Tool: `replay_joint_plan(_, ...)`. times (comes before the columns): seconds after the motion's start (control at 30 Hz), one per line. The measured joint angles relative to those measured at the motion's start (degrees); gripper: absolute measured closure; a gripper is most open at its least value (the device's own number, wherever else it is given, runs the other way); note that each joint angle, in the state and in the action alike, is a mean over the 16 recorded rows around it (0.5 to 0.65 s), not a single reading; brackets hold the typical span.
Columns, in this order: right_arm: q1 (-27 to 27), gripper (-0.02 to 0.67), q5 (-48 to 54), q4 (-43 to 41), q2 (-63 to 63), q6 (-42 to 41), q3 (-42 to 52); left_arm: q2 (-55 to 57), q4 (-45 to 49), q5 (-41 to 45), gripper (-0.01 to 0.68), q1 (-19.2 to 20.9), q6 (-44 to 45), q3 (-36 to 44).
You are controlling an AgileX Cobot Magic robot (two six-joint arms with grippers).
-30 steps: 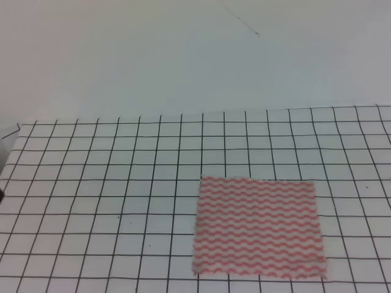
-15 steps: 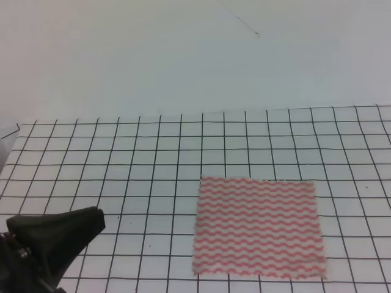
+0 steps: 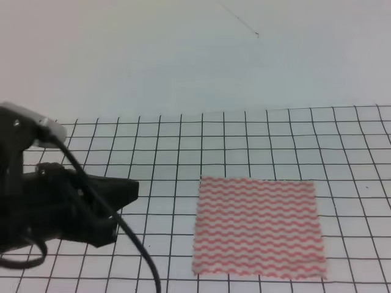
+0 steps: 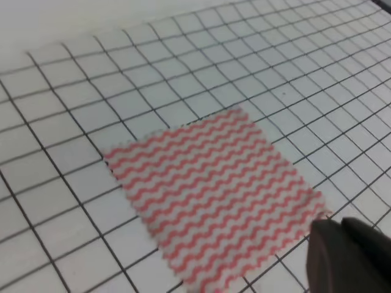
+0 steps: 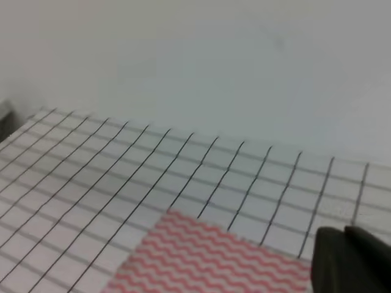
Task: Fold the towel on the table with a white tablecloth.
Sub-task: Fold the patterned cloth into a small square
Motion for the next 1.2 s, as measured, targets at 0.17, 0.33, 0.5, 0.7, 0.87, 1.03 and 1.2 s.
replay_joint_plan(0.17, 0.0, 0.650, 4.6, -0.1, 2.7, -0.9, 0.0, 6.9, 0.1, 2.3, 0.674, 0.0, -2.7, -1.8)
replay_joint_plan(0.33, 0.0, 0.650, 8.3, -0.2, 5.5, -0.9, 0.0, 13.2, -0.4, 5.2, 0.673, 0.0, -5.5, -2.4)
replay_joint_plan(0.5, 0.0, 0.650, 10.1, -0.6, 7.9, -0.8, 0.0, 18.9, -0.8, 8.5, 0.643, 0.0, -8.1, -2.8)
replay_joint_plan(0.7, 0.0, 0.650, 11.5, -1.6, 9.5, -0.8, 0.0, 25.3, -3.1, 10.8, 0.522, 0.0, -10.0, -2.9)
replay_joint_plan(0.87, 0.0, 0.650, 12.7, -2.4, 10.0, -0.8, 0.0, 30.5, -5.8, 10.3, 0.407, 0.0, -11.4, -2.9)
replay_joint_plan(1.03, 0.0, 0.650, 13.2, -2.9, 10.0, -0.8, 0.0, 35.7, -9.3, 9.0, 0.320, 0.0, -11.2, -2.9)
replay_joint_plan(1.2, 0.0, 0.650, 13.5, -3.0, 10.0, -0.8, 0.0, 40.6, -12.1, 7.6, 0.301, 0.0, -9.7, -3.1)
